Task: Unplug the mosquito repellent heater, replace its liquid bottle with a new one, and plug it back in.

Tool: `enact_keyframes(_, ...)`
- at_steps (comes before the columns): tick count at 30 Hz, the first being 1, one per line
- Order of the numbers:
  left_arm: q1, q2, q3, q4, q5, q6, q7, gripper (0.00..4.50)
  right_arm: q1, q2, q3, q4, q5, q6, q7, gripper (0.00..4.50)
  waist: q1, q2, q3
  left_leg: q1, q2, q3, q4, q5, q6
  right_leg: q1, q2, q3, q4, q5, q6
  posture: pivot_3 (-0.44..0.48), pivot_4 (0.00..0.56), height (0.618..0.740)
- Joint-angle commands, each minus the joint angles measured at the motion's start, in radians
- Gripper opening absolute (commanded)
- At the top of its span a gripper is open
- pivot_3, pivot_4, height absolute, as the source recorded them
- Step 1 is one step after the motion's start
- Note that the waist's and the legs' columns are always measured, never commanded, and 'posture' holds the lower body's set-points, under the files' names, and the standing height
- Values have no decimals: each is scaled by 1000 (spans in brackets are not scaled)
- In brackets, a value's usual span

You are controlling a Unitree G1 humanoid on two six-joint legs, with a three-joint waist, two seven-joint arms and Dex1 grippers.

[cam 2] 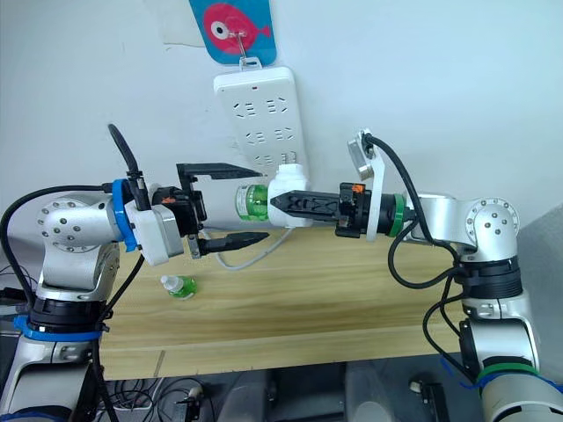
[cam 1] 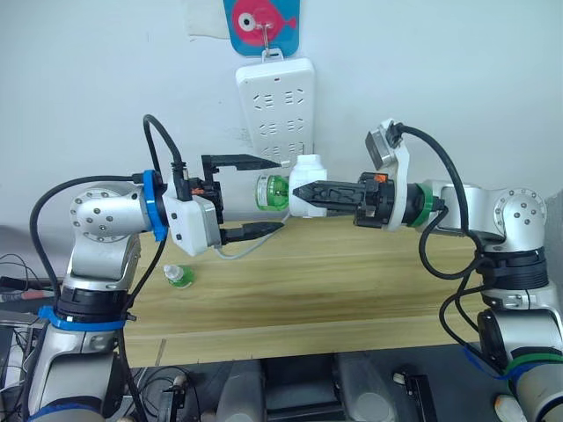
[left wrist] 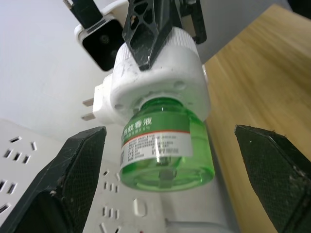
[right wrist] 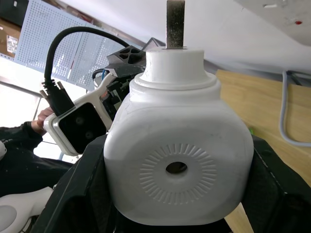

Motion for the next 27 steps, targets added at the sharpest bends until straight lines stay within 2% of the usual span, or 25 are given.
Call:
enact_keyframes(1, -11, 14, -2, 3, 0, -42, 20, 4463, -12, 12, -43, -21, 24, 6, -9, 3019, 0, 0, 0, 0, 0, 0, 0, 0, 0, 0, 0, 0, 0, 0, 0, -153, 303, 730)
enact_keyframes(9, -19, 21, -12, 30, -15, -70, 24, 4463, -13, 32, -55, -23, 24, 11, -30, 3019, -1, 0, 0, 0, 0, 0, 1, 0, 0, 0, 0, 0, 3, 0, 0, -155, 304, 730)
enact_keyframes(12, -25, 19, -17, 38, -23, -77, 21, 3859, -15, 32, -55, -22, 24, 15, -30, 3019, -1, 0, 0, 0, 0, 0, 1, 0, 0, 0, 0, 0, 3, 0, 0, -155, 303, 730)
enact_keyframes(17, -29, 25, -27, 48, -35, -80, 15, 2278, -14, 27, -55, -21, 24, 22, -26, 3019, -1, 0, 0, 0, 0, 0, 1, 0, 0, -1, 0, 1, 4, 0, 0, -155, 301, 730)
enact_keyframes(23, -28, 35, -31, 47, -54, -52, 6, 2239, -8, 6, -43, -25, 24, 35, -11, 3019, -2, 0, 0, 0, 0, 0, 1, 0, 0, -1, 0, 1, 4, 0, 0, -154, 299, 730)
enact_keyframes(27, -28, 51, -36, 24, -94, 37, 0, 2239, -1, -29, -24, -33, 24, 48, 12, 3019, -2, 0, 0, 0, 0, 0, 1, 0, 0, -1, 0, 1, 4, 0, 0, -154, 298, 730)
